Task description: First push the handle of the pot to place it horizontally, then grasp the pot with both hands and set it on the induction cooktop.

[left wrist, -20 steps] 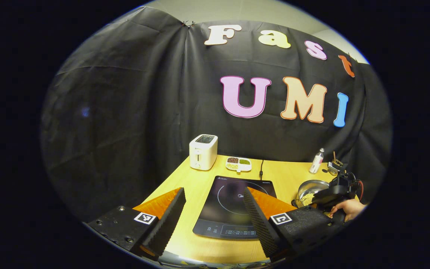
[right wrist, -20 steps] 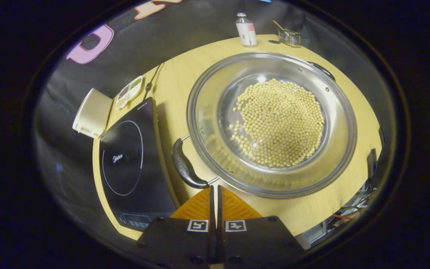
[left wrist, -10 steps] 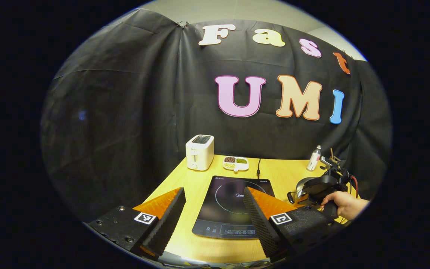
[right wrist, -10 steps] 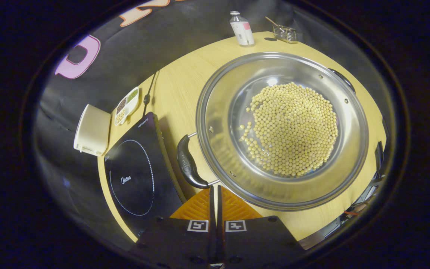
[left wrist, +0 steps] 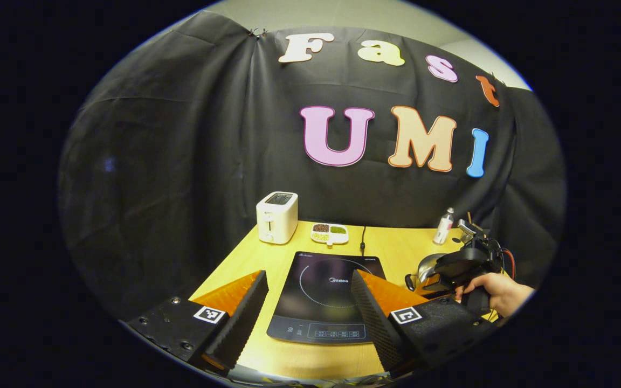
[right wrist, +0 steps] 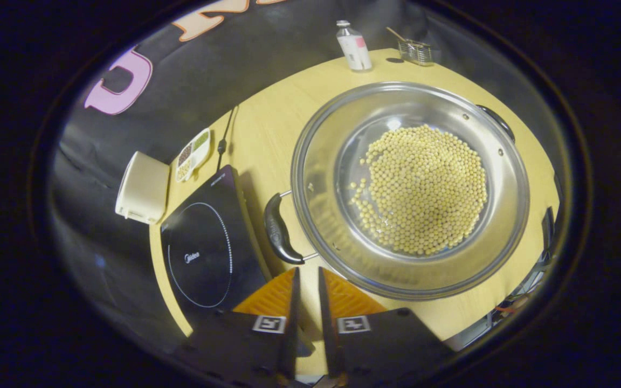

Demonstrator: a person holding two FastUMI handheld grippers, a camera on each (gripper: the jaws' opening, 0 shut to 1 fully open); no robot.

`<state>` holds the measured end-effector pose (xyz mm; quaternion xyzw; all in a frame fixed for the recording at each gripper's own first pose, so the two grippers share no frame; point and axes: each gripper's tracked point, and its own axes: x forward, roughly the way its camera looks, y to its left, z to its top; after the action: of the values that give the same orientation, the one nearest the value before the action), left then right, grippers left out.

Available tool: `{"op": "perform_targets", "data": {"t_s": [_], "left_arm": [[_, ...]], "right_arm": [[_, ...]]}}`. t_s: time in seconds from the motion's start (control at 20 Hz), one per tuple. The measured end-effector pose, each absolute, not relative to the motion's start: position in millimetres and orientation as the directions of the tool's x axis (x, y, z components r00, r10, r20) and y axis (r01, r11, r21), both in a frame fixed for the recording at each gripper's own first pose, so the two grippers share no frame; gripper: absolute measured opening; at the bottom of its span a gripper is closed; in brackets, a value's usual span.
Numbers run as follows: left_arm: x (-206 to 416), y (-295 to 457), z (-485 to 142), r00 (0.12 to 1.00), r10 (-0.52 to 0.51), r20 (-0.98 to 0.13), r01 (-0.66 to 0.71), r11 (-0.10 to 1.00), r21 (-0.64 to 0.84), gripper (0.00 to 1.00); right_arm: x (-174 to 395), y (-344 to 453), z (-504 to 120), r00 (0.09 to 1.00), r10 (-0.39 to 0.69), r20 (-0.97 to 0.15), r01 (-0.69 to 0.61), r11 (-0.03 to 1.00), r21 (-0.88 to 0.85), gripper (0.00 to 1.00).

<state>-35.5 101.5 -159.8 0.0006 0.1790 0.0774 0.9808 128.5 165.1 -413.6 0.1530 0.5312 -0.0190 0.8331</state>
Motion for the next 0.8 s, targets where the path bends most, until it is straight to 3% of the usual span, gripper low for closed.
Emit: {"op": "perform_targets", "data": {"t_s": [0.05, 0.1, 0.2, 0.25, 0.45, 0.5, 0.55, 0.6, 0.8], "left_arm": [[-35, 100, -162, 0.924, 0.143, -0.355, -0.145, 0.989, 0.023, 0.92], [-34, 98, -163, 0.924, 0.135, -0.358, -0.137, 0.99, 0.02, 0.96], [-35, 96, -168, 0.923, 0.12, -0.366, -0.122, 0.992, 0.017, 0.96], [-35, 95, -169, 0.923, 0.114, -0.369, -0.116, 0.993, 0.015, 0.96], [-38, 93, -175, 0.917, 0.102, -0.385, -0.11, 0.994, 0.0, 0.96], [-37, 91, -177, 0.917, 0.097, -0.387, -0.106, 0.994, -0.003, 0.96], [-37, 88, -179, 0.916, 0.091, -0.39, -0.101, 0.995, -0.004, 0.96], [-36, 86, -180, 0.914, 0.09, -0.395, -0.099, 0.995, -0.002, 0.96], [-28, 69, -191, 0.901, 0.049, -0.431, -0.055, 0.998, -0.001, 0.96]], "right_arm": [[126, 163, -410, 0.442, 0.141, -0.886, 0.181, 0.953, 0.242, 0.38], [121, 162, -405, 0.446, 0.153, -0.882, 0.171, 0.953, 0.252, 0.43], [114, 164, -390, 0.47, 0.193, -0.861, 0.138, 0.948, 0.288, 0.68], [111, 161, -381, 0.484, 0.205, -0.851, 0.123, 0.946, 0.299, 0.85], [95, 143, -354, 0.529, 0.248, -0.811, 0.079, 0.938, 0.338, 1.0], [90, 134, -348, 0.54, 0.243, -0.806, 0.076, 0.939, 0.335, 0.94], [85, 124, -343, 0.55, 0.238, -0.8, 0.077, 0.94, 0.333, 1.0], [80, 115, -338, 0.562, 0.233, -0.793, 0.078, 0.94, 0.331, 0.94], [66, 69, -324, 0.587, 0.185, -0.788, 0.109, 0.947, 0.303, 0.94]]}}
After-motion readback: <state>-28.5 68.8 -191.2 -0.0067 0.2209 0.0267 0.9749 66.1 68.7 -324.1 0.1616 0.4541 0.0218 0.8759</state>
